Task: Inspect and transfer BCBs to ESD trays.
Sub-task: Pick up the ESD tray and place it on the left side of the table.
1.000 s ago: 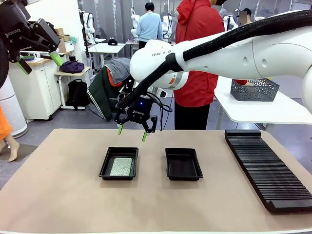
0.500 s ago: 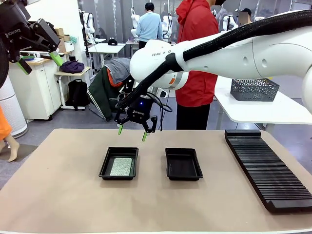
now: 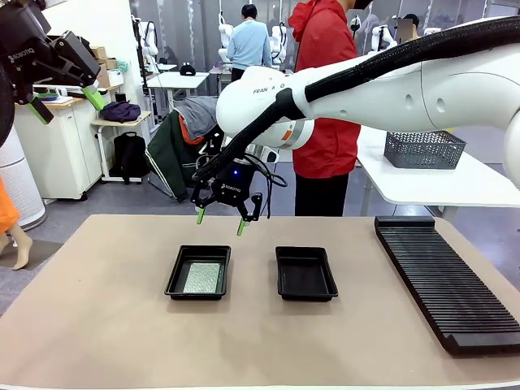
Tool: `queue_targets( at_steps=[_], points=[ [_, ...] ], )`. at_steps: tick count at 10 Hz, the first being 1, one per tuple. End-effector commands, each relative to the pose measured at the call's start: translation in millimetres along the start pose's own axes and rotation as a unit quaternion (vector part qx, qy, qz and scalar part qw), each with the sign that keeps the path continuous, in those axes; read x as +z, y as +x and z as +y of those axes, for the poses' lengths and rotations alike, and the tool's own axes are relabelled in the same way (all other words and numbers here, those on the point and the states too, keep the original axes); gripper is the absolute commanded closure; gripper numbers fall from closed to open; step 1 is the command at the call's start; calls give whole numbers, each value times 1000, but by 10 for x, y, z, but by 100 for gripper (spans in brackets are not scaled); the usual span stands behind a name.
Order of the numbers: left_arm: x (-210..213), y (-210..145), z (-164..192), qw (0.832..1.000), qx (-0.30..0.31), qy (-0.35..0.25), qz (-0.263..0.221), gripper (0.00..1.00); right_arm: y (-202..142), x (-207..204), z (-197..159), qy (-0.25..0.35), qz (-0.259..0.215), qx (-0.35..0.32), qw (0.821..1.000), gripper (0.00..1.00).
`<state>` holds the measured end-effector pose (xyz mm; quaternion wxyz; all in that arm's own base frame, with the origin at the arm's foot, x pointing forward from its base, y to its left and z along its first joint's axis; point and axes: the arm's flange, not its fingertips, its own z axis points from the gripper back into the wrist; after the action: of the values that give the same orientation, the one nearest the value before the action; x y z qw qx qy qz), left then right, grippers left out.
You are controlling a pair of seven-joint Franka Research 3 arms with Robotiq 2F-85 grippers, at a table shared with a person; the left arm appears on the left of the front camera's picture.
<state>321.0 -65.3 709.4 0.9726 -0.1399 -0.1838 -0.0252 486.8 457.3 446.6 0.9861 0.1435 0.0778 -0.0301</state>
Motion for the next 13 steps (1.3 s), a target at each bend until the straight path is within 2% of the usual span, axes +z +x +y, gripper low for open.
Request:
queue_targets(
  at_steps=[1, 3, 4, 6, 9, 13],
  points=[
    [-9, -1, 11, 1000, 1, 0, 2, 0, -9, -4, -2, 3, 1, 0, 1000, 0],
    [0, 0, 0, 1000, 0, 0, 0, 0, 0, 0, 0, 0, 0, 0, 1000, 0],
    [-134, 82, 3, 1000, 5, 14, -7, 0, -143, 99, -136, 26, -27, 8, 999, 0],
    [-348, 157, -40, 1000, 2, 28, -5, 0, -323, 177, -342, 48, -52, 14, 997, 0],
    [-782, 195, -61, 999, -3, 27, 22, 0, -496, 257, -619, 90, -73, 29, 993, 0],
    [-1443, 206, -73, 997, 24, 11, 78, 0, -554, 308, -1068, 150, -68, 51, 985, 0]
  ],
)
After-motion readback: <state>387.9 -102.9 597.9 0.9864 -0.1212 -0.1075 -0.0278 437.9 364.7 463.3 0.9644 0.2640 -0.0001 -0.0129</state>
